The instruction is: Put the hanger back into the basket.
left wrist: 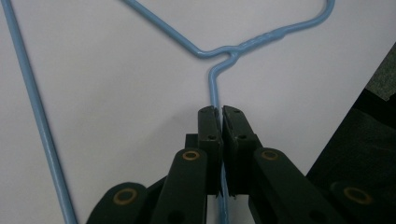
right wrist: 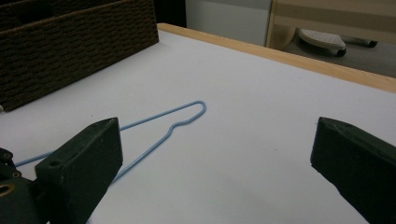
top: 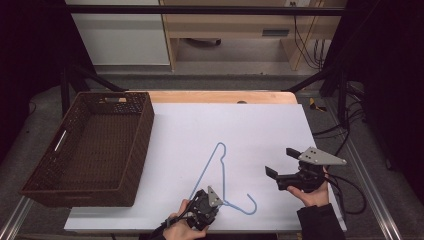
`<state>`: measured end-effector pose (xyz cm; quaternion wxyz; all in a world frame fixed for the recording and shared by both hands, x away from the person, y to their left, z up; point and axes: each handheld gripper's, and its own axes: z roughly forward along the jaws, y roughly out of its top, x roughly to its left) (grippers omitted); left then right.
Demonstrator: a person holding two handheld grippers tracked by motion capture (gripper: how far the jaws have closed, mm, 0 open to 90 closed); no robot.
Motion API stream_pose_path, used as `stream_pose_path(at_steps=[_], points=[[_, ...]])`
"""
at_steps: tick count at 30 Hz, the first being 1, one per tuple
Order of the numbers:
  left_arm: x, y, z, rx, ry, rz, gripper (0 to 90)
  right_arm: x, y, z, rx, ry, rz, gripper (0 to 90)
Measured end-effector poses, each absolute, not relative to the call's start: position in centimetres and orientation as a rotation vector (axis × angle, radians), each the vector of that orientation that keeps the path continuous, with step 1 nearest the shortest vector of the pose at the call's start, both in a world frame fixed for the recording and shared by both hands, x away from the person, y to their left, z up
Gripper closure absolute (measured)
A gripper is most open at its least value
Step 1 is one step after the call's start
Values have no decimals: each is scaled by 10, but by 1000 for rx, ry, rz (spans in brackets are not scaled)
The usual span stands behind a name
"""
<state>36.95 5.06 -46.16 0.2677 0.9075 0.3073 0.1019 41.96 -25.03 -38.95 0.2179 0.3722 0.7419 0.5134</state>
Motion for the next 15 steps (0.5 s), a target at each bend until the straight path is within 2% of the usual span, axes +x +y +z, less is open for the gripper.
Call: stream_pose_path(at_steps=[15], points=[[369, 53, -460, 2418, 847, 252, 870, 414, -245, -394, 1014, 2092, 1420, 28]])
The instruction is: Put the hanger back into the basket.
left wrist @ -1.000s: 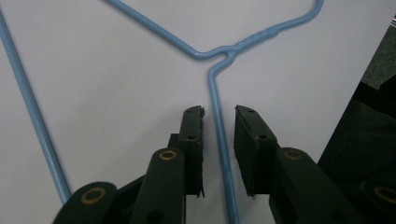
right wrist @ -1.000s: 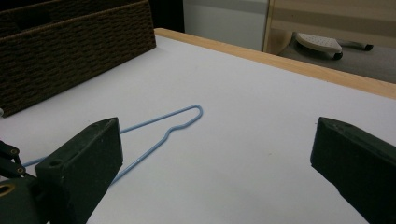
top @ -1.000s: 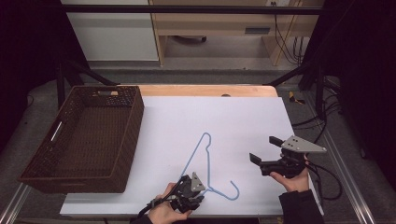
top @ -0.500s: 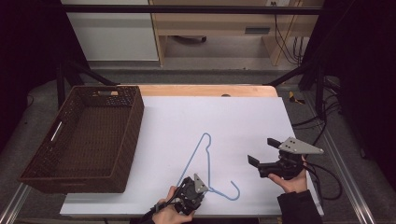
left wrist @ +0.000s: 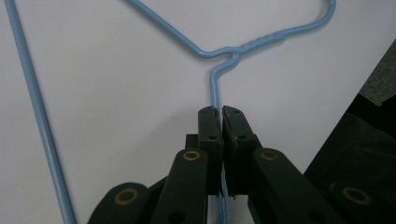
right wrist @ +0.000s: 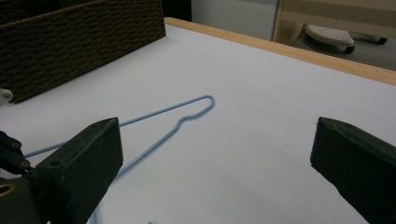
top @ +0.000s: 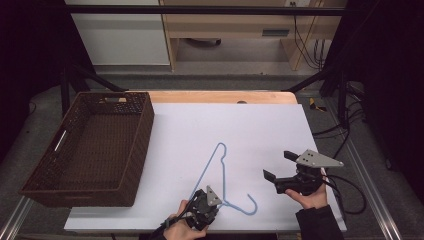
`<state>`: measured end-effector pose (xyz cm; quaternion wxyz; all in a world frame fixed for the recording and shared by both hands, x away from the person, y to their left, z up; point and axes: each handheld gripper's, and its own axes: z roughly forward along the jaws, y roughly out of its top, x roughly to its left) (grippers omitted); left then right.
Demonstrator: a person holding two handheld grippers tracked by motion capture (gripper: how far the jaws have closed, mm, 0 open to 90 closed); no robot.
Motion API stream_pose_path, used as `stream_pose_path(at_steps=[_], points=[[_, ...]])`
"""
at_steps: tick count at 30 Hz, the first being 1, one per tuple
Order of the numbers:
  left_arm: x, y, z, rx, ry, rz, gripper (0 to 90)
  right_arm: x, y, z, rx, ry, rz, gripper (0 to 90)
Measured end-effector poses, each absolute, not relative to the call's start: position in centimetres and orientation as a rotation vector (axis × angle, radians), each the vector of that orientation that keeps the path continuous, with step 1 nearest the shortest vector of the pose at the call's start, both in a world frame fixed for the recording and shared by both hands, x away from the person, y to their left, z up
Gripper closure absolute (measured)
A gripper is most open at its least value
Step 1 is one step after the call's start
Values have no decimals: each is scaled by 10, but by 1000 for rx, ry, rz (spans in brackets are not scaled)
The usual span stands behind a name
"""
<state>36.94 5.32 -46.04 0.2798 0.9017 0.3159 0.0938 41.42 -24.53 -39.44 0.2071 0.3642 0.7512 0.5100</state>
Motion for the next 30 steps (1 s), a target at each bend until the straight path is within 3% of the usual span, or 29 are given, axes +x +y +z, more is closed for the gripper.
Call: stream_pose_path(at_steps=[30], points=[[375, 80, -433, 2291, 861, 237, 871, 378, -221, -416, 937, 2274, 1467, 37]])
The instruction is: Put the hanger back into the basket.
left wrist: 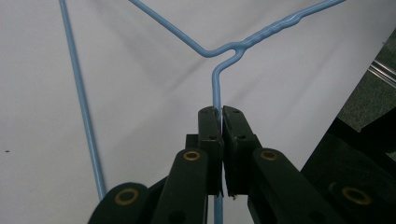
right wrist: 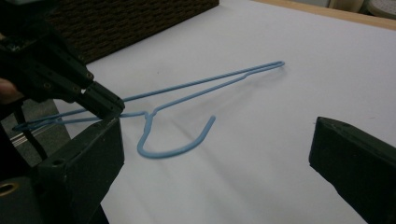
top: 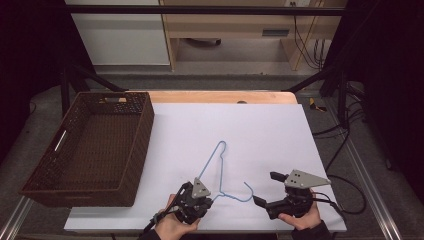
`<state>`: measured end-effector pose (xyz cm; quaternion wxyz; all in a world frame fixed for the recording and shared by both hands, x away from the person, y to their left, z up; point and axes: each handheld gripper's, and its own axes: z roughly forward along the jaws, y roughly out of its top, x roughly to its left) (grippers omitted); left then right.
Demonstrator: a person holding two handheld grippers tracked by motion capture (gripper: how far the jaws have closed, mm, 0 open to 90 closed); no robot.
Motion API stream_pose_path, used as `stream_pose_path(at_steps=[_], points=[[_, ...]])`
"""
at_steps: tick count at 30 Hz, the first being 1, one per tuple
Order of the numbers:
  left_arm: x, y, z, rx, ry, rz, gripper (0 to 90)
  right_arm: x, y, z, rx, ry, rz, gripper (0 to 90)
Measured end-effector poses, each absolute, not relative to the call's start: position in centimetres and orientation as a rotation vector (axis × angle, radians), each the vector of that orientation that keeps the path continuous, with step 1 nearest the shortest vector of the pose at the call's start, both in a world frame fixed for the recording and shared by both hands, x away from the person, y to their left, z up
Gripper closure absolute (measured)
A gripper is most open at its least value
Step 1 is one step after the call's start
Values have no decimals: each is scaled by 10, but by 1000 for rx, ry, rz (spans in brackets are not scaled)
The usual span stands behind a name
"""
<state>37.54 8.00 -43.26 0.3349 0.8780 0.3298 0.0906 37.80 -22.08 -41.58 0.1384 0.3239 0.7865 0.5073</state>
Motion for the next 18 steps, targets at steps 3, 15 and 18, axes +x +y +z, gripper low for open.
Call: stream_pose_path(at_steps=[3, 15, 18], points=[[376, 82, -430, 2286, 860, 232, 871, 377, -218, -418, 932, 2294, 1458, 37], [377, 86, -428, 2262, 864, 237, 871, 375, -196, -441, 918, 2410, 1430, 69], [377, 86, -428, 2261, 863, 237, 871, 377, -190, -447, 920, 2423, 1448, 94]])
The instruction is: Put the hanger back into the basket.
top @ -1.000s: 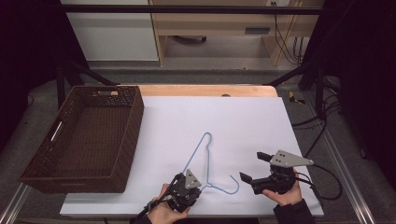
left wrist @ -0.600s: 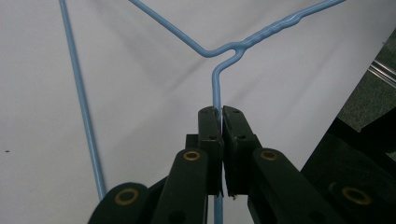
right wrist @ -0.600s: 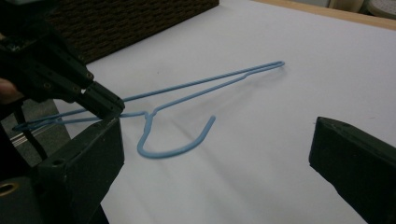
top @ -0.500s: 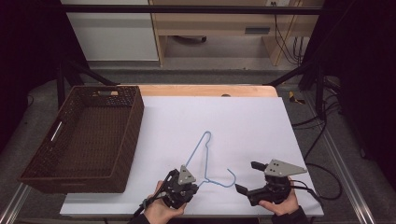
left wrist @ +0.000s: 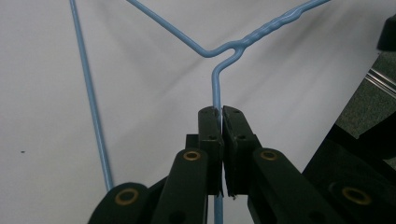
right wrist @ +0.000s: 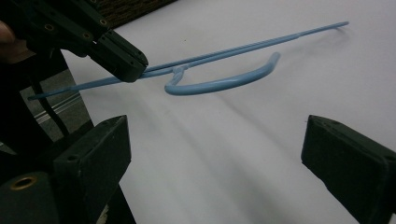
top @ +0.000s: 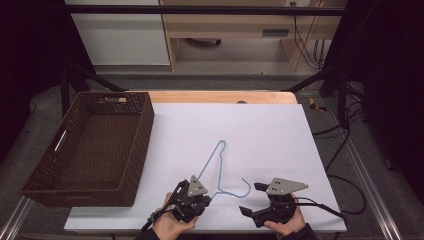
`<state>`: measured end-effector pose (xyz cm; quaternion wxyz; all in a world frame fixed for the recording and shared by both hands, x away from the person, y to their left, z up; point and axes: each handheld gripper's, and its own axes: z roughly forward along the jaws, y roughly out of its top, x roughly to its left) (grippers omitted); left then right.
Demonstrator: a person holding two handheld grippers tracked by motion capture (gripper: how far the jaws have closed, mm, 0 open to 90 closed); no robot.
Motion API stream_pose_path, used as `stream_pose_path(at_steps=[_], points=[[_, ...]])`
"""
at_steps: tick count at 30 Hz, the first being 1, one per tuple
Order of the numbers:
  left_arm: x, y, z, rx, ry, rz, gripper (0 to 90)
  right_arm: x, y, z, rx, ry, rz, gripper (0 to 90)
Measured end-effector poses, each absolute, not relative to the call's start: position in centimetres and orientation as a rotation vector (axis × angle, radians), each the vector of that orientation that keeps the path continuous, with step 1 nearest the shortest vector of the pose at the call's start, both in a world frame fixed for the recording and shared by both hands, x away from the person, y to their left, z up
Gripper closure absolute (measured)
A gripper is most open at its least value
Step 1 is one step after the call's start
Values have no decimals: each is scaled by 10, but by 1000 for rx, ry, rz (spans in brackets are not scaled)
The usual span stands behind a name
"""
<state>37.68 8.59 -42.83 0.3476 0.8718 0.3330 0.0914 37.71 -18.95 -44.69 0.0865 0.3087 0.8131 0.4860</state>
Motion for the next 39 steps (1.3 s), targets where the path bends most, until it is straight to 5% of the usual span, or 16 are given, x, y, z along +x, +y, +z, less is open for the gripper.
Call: stream_pose_path(at_steps=[24, 39], points=[[378, 87, -428, 2256, 856, 228, 871, 384, -150, -460, 829, 2396, 1472, 335], [379, 87, -430, 2261, 857, 218, 871, 384, -146, -462, 825, 2342, 1502, 692]])
